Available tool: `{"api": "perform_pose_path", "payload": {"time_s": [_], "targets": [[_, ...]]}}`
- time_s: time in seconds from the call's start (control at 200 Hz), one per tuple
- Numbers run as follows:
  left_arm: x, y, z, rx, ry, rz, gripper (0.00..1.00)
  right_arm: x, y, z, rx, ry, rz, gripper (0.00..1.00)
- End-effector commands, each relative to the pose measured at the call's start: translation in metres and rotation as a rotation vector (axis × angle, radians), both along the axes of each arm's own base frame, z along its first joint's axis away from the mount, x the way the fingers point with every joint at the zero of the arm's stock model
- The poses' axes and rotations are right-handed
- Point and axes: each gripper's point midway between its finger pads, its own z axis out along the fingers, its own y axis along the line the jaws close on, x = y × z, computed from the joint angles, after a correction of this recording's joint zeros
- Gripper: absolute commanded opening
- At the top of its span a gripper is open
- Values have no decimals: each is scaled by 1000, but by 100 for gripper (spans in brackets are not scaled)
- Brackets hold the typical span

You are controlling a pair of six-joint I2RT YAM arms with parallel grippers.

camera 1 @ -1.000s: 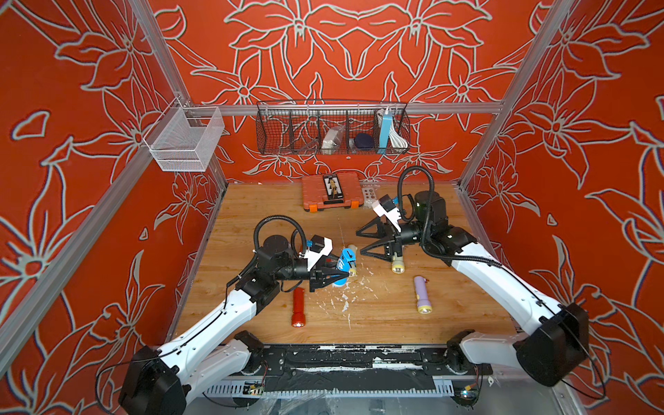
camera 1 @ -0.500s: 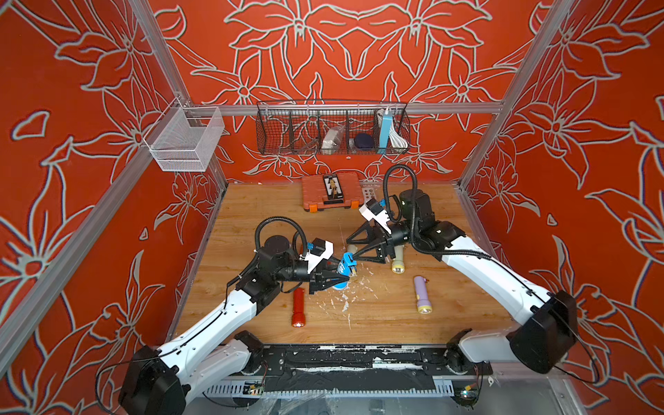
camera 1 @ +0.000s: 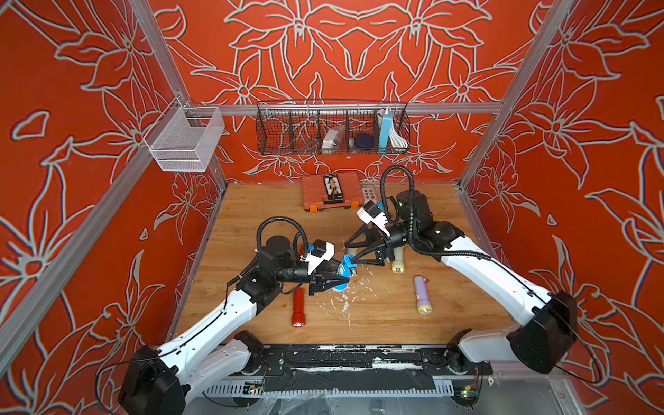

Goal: Close the plug at the bottom of the flashlight
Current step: Close the plug of the flashlight.

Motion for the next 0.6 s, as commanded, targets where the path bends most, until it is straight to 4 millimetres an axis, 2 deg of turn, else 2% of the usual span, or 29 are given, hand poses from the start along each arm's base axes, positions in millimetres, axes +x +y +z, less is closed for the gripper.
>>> {"api": "perform_pose_path", "payload": {"time_s": [0.0, 0.235, 0.596], "targets": [[-5, -1, 22, -33, -86, -23, 0, -6, 1, 5, 23, -34, 35, 70], [-7, 1, 27, -35, -111, -17, 0, -3, 6, -9, -10, 8, 37, 62], [-7, 4, 32, -43, -144, 8, 0, -6, 12, -28, -46, 59, 57, 62]]}}
